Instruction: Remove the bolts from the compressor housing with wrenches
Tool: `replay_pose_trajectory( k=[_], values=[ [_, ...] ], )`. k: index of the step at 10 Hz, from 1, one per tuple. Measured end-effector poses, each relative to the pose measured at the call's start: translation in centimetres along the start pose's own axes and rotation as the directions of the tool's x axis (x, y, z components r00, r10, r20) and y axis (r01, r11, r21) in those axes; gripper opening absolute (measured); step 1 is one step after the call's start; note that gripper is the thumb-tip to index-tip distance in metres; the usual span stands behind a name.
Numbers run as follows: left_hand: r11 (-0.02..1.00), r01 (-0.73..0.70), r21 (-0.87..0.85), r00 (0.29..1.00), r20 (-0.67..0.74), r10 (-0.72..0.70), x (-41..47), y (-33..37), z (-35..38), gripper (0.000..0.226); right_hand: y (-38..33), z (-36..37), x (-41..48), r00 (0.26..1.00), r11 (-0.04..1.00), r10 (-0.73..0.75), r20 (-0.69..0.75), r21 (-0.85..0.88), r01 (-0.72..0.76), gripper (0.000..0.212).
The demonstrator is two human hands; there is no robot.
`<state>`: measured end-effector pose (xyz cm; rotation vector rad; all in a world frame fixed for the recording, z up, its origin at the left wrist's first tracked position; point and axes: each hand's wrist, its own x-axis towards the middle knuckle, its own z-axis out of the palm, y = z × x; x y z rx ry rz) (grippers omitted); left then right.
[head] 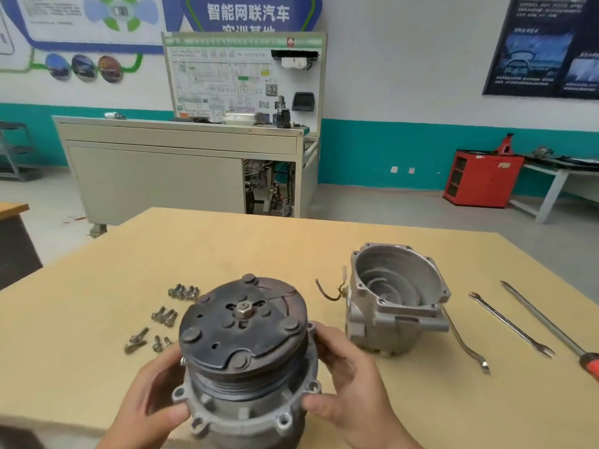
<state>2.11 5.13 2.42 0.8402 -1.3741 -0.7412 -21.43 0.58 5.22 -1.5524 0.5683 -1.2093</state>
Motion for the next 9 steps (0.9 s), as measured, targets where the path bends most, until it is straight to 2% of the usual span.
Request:
replay_pose_trajectory(
  k=[1,2,4,5,6,7,8,9],
  values=[
    [0.986,0.099,-0.136,0.995,0.041,-0.094,1.8,-1.7,-2.2,0.073,1.7,0.3,2.1,0.993,0.994,0.1,0.06,0.029,-0.101,0.102],
    [0.97,0.189,-0.152,0.976,0.141,-0.168,4.0,-2.4,-3.1,0.065,2.9,0.1,4.3,0.974,0.98,0.188,0.126,0.046,-0.195,0.107],
    [0.944,0.327,-0.039,0.907,0.294,-0.302,9.2,-5.3,-4.9,0.079,5.0,-1.7,8.0,0.95,0.955,0.296,0.097,-0.051,-0.292,0.11],
    [0.924,0.382,-0.009,0.86,0.368,-0.353,11.7,-6.1,-5.5,0.078,6.2,-2.0,9.0,0.954,0.952,0.298,0.036,-0.09,-0.294,0.079],
    [0.918,0.396,0.022,0.84,0.394,-0.372,13.2,-6.6,-5.8,0.084,6.3,-1.7,9.4,0.947,0.945,0.321,-0.021,-0.057,-0.321,0.062],
    [0.908,0.414,0.063,0.826,0.394,-0.404,13.8,-6.6,-5.8,0.097,5.0,-0.1,8.7,0.932,0.939,0.34,-0.126,-0.014,-0.344,0.062],
    [0.913,0.399,0.077,0.853,0.334,-0.401,13.2,-6.3,-5.8,0.107,2.8,0.7,3.9,0.919,0.928,0.372,-0.128,0.053,-0.368,0.049],
    [0.969,0.246,-0.001,0.966,-0.077,-0.246,11.0,-5.6,-5.0,0.072,-1.8,0.3,-0.7,0.939,0.951,0.305,-0.162,0.106,-0.291,0.031]
  ],
)
